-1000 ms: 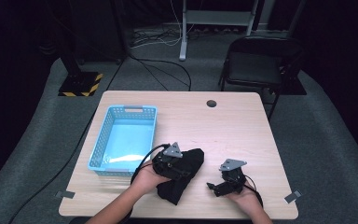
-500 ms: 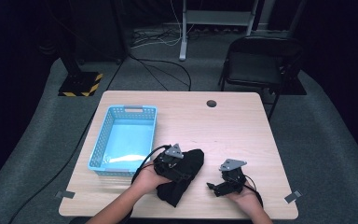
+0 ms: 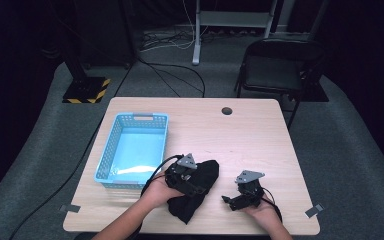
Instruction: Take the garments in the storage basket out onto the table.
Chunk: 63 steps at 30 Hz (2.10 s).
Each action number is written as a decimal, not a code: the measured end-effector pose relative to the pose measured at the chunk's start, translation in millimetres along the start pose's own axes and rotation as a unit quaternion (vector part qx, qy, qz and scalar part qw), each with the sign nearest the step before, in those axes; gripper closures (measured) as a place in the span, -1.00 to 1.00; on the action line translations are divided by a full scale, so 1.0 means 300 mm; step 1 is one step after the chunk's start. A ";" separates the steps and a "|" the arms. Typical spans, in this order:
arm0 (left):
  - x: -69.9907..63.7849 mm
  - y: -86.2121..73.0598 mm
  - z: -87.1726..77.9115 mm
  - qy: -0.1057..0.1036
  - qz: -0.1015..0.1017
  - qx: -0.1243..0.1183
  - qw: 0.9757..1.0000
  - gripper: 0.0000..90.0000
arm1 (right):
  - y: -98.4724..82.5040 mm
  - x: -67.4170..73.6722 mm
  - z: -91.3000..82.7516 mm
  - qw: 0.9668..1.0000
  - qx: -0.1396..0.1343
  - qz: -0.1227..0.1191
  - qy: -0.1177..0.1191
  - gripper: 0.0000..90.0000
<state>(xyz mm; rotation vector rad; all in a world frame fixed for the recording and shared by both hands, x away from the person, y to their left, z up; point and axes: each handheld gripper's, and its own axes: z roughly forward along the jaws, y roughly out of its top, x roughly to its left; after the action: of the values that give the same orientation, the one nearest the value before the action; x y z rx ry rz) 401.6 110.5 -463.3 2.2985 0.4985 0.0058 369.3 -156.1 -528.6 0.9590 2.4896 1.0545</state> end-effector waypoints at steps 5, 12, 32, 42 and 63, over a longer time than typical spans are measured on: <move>0.000 0.001 -0.001 0.000 -0.002 0.002 1.000 -0.43 | 0.000 0.000 0.000 1.000 0.000 0.000 0.000 -0.95; -0.001 0.005 -0.003 -0.001 -0.008 0.007 1.000 -0.52 | 0.000 0.000 0.000 1.000 0.000 0.000 0.000 -0.95; -0.011 0.017 -0.017 -0.002 -0.010 0.007 1.000 -0.73 | 0.000 0.000 0.000 1.000 0.000 -0.001 0.000 -0.95; -0.016 0.030 -0.047 0.002 -0.006 -0.006 1.000 -0.73 | 0.000 0.000 0.000 1.000 0.000 -0.001 0.000 -0.95; 0.003 0.056 -0.165 0.029 -0.010 -0.058 0.998 -0.71 | 0.002 -0.006 0.001 1.000 -0.002 0.003 0.001 -0.95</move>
<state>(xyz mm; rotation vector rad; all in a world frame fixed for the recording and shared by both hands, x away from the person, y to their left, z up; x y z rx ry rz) 400.8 134.7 -416.7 2.1851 0.5364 0.0904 371.0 -156.7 -528.5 0.9651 2.4863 1.0630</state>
